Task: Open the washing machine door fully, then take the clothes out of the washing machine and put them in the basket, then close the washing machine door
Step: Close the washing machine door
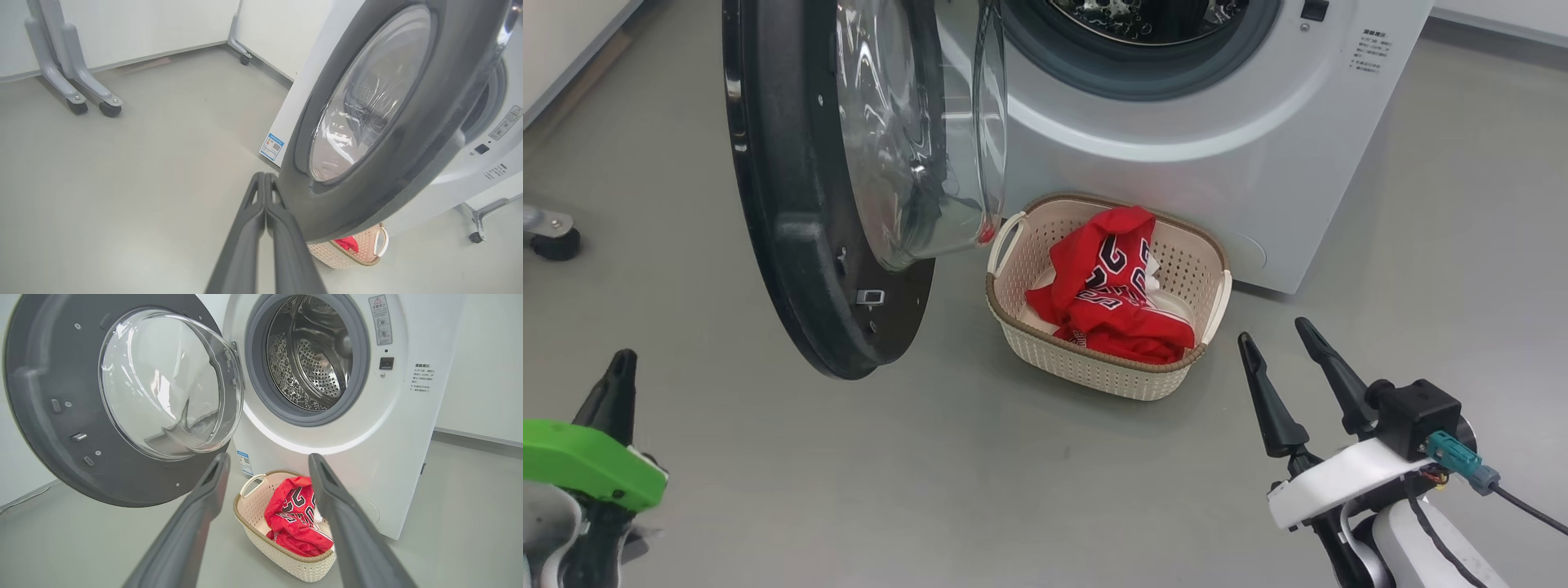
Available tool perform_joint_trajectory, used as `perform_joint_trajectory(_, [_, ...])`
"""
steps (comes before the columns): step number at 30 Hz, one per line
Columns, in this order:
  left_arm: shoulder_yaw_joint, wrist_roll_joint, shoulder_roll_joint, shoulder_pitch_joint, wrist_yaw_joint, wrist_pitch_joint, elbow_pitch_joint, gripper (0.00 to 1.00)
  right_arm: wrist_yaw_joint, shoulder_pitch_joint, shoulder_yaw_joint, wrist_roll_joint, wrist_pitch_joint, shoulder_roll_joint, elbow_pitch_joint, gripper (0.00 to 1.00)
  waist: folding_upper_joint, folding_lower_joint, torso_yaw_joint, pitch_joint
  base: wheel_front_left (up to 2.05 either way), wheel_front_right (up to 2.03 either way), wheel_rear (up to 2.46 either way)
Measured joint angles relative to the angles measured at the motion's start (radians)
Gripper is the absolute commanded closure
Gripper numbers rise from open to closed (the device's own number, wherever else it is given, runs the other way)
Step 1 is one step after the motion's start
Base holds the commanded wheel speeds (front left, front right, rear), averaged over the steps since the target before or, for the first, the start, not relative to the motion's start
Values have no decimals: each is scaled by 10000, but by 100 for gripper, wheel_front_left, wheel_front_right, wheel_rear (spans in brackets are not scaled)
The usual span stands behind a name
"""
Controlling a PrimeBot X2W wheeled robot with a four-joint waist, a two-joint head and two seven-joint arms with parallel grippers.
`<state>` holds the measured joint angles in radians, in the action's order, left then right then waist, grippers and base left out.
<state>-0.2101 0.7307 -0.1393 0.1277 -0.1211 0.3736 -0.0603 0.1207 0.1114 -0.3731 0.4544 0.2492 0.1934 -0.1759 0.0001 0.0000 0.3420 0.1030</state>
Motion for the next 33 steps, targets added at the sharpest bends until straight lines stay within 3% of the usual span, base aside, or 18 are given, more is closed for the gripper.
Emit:
perform_joint_trajectory(8, [1034,-1043,-368,-1254,0,-1856,324,100,2,-3,-8,-69,0,-63,4,0,0,0,6,-72,0,0,0])
perform_joint_trajectory(24, [1904,-2725,-541,-2138,-31,-5108,67,100,4,-184,75,-88,0,-222,13,0,0,0,-63,-163,0,0,0])
perform_joint_trajectory(25, [1962,-2796,-545,-2158,-31,-5227,23,68,6,-184,75,-88,0,-234,15,0,0,0,-66,-166,0,0,0])
perform_joint_trajectory(26, [2011,-2851,-545,-2178,-31,-5344,-35,15,6,-184,77,-88,0,-240,15,0,0,0,-69,-169,0,0,0])
perform_joint_trajectory(27, [2036,-2928,-543,-2199,-31,-5457,-104,0,6,-184,79,-88,0,-240,15,0,0,0,-71,-170,0,0,0])
perform_joint_trajectory(33, [2153,-3242,-529,-2315,-31,-5843,-558,0,8,-188,113,-107,0,-253,17,0,0,0,-76,-175,0,0,0])
